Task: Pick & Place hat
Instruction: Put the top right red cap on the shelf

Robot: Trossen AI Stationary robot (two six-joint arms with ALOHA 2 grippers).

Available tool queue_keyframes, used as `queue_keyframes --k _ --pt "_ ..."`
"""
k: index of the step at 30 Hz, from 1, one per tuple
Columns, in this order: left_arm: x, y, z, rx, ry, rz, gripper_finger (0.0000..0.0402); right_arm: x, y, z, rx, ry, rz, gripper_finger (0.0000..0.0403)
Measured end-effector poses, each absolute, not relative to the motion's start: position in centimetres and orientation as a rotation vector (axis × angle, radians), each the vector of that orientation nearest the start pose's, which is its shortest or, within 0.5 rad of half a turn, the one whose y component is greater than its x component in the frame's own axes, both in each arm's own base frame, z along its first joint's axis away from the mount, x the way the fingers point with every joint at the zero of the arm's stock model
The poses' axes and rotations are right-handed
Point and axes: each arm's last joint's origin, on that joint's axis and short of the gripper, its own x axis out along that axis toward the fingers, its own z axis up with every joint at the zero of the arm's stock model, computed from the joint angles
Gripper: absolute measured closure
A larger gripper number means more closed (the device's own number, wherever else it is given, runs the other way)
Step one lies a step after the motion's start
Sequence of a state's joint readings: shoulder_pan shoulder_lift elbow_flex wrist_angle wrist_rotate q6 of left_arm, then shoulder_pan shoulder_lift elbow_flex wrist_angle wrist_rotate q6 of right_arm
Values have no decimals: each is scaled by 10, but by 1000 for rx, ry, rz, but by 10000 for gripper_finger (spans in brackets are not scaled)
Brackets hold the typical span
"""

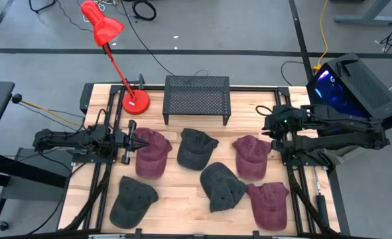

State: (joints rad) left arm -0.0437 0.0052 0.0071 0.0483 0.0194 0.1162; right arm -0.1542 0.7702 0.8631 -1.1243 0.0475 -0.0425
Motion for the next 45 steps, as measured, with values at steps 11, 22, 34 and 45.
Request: queue_keyframes --k 11,22,34,45 --pt "97 -5 170 116 -53 -60 374 130 -32 253 99 1211 -205 229" --pt "97 -5 170 116 -53 -60 374 144 -60 238 168 1278 -144 170" --pt "97 -5 170 115 -54 -60 374 151 -93 206 196 1343 -111 163" --pt "97 -5 170 116 -53 -60 374 156 -102 190 259 1432 -105 163"
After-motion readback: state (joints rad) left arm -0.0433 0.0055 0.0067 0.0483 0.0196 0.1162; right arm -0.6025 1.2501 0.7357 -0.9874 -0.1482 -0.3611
